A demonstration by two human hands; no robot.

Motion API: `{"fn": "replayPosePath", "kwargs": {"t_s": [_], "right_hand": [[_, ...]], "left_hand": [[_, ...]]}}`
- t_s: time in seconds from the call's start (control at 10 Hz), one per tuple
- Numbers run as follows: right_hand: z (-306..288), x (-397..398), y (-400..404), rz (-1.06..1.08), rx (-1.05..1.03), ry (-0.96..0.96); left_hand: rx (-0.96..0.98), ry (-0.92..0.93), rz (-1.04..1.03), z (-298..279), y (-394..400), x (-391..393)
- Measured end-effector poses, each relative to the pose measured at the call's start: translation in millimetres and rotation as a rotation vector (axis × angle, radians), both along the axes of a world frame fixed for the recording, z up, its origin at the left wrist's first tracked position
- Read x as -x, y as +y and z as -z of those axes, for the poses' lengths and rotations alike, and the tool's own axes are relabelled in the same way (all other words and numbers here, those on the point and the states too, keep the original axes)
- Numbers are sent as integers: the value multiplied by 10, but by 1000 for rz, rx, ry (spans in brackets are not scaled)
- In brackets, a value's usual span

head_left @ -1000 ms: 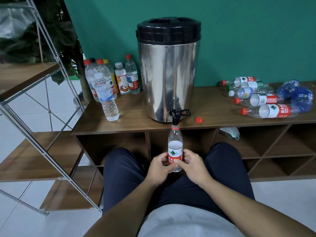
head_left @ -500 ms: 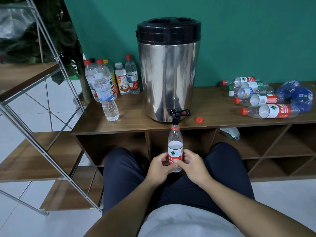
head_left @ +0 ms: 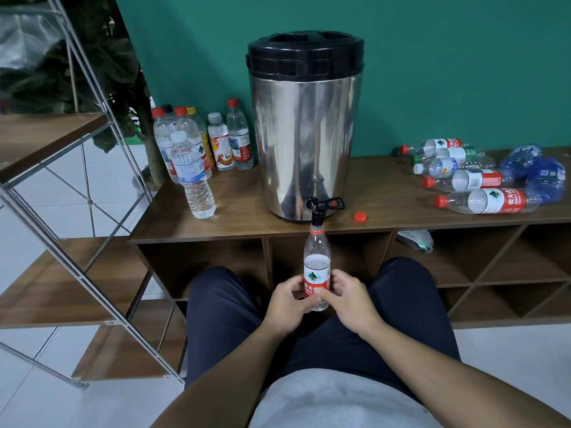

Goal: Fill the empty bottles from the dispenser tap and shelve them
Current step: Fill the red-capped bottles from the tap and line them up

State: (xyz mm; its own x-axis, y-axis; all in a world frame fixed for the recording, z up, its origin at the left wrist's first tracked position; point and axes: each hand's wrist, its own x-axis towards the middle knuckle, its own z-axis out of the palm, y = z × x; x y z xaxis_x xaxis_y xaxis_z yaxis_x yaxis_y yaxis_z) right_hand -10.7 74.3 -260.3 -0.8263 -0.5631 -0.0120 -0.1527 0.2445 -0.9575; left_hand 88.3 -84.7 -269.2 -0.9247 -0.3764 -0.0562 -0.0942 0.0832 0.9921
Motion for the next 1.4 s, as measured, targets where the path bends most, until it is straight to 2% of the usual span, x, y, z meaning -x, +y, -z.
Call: {"fn": "replayPosePath", "kwargs": {"t_s": [1.4], "right_hand": [[-85,-49,24,-1,-18,5]], "left_hand": [[10,0,3,8,-5,2]]}}
